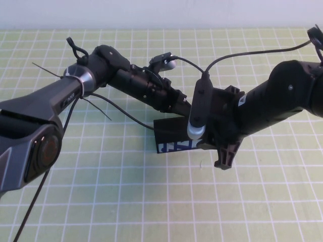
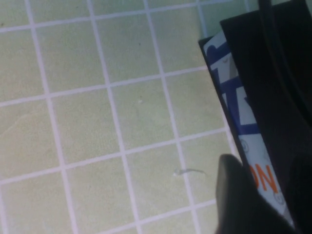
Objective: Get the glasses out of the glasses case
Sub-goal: Pick up the glasses from the glasses case
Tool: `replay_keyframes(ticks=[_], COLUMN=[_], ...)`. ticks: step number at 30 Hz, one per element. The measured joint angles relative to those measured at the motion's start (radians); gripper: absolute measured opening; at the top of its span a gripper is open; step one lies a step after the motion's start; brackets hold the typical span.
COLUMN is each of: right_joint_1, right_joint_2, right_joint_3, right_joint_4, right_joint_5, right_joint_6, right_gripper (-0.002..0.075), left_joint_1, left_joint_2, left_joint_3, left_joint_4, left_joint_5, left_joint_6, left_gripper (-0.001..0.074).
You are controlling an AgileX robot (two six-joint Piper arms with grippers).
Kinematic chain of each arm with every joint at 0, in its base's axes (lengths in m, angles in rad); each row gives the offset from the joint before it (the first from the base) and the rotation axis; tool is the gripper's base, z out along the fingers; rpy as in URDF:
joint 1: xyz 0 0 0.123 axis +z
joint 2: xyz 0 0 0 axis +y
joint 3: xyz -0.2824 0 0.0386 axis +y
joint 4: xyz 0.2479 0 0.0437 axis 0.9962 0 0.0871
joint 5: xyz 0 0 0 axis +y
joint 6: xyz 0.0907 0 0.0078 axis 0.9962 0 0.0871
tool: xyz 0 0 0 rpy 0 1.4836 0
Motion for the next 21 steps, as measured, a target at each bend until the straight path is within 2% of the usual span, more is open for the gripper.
replay_keyframes(ticks=[7, 21], right_joint_1=[0.000, 0.000], right_joint_2=[0.049, 0.120], right_joint_3=[-0.002, -0.002], right_joint_4=[-0.029, -0.034], right_joint_5=[-0.060, -0.182], right_joint_6=[-0.031, -0.058], right_gripper=[0.0312, 0.0329], left_joint_1=[0.000, 0.000], left_joint_2=[0.016, 0.020], left_joint_3=[0.000, 0.000], left_joint_4=[0.002, 0.004], left_joint_5=[0.003, 0.013], left_joint_6=[-0.003, -0.015], left_gripper=[-0.0004, -0.0004])
